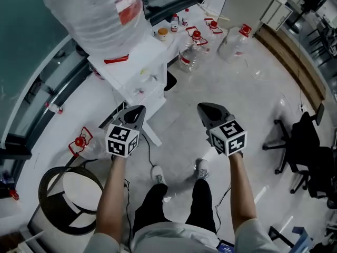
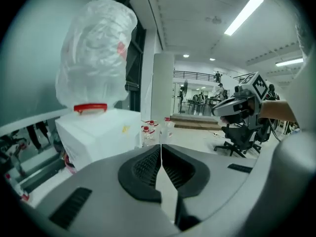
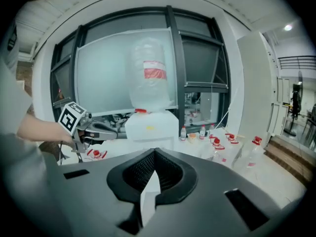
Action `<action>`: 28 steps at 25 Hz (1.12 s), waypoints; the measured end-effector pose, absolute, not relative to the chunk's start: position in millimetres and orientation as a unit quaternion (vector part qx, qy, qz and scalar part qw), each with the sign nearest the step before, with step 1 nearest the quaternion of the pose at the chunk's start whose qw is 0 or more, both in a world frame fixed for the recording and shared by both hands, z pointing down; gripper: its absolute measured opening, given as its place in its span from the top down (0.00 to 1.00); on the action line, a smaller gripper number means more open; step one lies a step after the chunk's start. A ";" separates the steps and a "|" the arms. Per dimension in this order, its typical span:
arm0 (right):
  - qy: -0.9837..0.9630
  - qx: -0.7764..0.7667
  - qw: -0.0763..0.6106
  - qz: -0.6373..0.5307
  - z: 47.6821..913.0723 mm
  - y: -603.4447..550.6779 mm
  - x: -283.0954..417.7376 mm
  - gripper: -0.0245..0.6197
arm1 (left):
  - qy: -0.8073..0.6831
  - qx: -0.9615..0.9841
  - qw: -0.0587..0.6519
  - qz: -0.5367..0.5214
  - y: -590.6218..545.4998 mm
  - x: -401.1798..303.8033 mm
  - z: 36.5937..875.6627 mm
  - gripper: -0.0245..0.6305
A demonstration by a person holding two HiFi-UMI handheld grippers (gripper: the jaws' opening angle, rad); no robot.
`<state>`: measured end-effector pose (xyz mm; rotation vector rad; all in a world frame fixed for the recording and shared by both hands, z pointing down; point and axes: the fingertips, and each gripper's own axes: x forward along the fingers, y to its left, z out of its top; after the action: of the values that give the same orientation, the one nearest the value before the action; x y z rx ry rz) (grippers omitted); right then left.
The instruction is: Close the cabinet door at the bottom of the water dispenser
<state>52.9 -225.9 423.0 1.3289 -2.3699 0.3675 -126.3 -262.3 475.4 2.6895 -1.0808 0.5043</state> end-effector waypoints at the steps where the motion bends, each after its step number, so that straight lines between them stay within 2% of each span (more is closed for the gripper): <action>1: -0.850 0.465 0.206 0.134 442.6 -222.3 53.0 0.93 | -0.372 0.905 0.110 0.174 -257.5 -125.0 494.9 0.93; 7: -0.856 0.440 0.208 0.173 537.6 -204.9 60.2 0.93 | -0.395 0.881 0.175 0.194 -222.0 -115.8 603.8 0.92; 8: -0.857 0.439 0.201 0.182 550.3 -203.4 62.0 0.93 | -0.392 0.877 0.190 0.201 -214.8 -113.9 624.2 0.88; 9: -0.857 0.437 0.194 0.192 564.0 -201.7 65.0 0.93 | -0.388 0.873 0.205 0.212 -207.8 -111.7 646.3 0.76; 10: -0.859 0.434 0.187 0.198 577.8 -199.4 68.7 0.93 | -0.384 0.868 0.220 0.224 -201.3 -109.7 669.1 0.69; 15: -0.859 0.432 0.196 0.193 643.9 -183.1 82.0 0.93 | -0.400 0.835 0.273 0.261 -173.3 -113.4 766.1 0.67; 28: -0.865 0.374 0.242 0.233 764.9 -176.8 73.3 0.92 | -0.397 0.764 0.386 0.331 -109.5 -108.1 925.6 0.64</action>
<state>73.3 -176.8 764.9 1.0230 -2.3643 0.6358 -108.1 -109.5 925.6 1.9458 -1.0097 0.8416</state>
